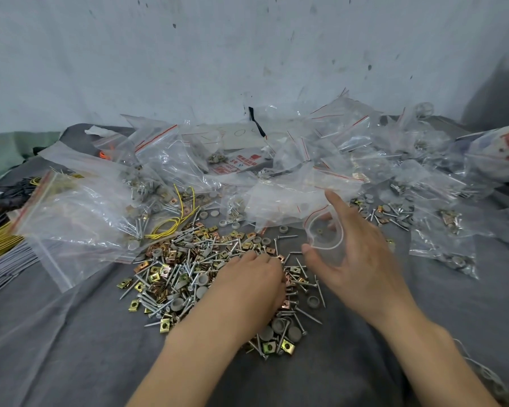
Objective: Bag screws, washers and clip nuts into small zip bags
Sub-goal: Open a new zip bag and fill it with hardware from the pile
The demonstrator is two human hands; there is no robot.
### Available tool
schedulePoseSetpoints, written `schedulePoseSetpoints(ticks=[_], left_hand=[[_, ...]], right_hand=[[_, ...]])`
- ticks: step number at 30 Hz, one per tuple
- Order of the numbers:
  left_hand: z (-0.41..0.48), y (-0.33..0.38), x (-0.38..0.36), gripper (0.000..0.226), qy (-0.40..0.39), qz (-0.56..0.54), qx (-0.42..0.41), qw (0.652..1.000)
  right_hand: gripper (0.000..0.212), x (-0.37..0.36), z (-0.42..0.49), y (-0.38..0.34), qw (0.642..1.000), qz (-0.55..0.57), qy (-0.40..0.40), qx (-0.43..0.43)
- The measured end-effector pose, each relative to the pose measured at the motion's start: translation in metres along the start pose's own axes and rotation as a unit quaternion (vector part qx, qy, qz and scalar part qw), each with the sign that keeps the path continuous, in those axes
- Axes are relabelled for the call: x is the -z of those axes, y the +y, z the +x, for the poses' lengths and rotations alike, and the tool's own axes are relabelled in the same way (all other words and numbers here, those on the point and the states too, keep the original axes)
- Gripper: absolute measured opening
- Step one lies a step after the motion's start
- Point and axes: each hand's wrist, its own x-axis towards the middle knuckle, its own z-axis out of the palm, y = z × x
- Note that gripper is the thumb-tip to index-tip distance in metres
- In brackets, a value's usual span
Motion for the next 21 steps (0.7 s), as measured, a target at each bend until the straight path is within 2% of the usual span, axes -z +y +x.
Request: schedulePoseSetpoints(ticks=[2, 4, 6, 9, 12, 14, 17, 21], left_hand=[[0.003, -0.004, 0.000, 0.022, 0.021, -0.095, 0.022, 0.995], [0.006, -0.012, -0.001, 0.016, 0.056, -0.224, 0.052, 0.972], [0.008, -0.018, 0.000, 0.012, 0.109, -0.337, 0.071, 0.932], [0.015, -0.022, 0.007, 0.025, 0.182, -0.460, 0.084, 0.865], [0.022, -0.015, 0.021, 0.017, 0.213, -0.579, 0.090, 0.782], [0.024, -0.007, 0.030, 0.012, 0.220, -0.629, 0.078, 0.742], [0.029, 0.004, 0.034, 0.011, 0.234, -0.634, 0.057, 0.735], [0.031, 0.013, 0.033, 0.010, 0.196, -0.618, 0.041, 0.760]], right_hand=[[0.080, 0.000, 0.000, 0.001, 1.000, 0.003, -0.002, -0.003], [0.080, 0.000, 0.000, 0.001, 1.000, 0.002, -0.005, -0.002], [0.081, -0.001, -0.001, 0.002, 1.000, -0.002, -0.013, 0.002], [0.081, -0.003, -0.002, 0.002, 1.000, -0.011, -0.019, 0.009], [0.082, -0.005, 0.001, -0.001, 1.000, -0.011, -0.009, 0.010], [0.082, -0.007, 0.002, -0.004, 1.000, -0.008, -0.009, 0.013], [0.083, -0.008, 0.002, -0.006, 1.000, 0.002, -0.006, 0.011], [0.083, -0.006, 0.003, -0.006, 1.000, 0.023, -0.002, 0.002]])
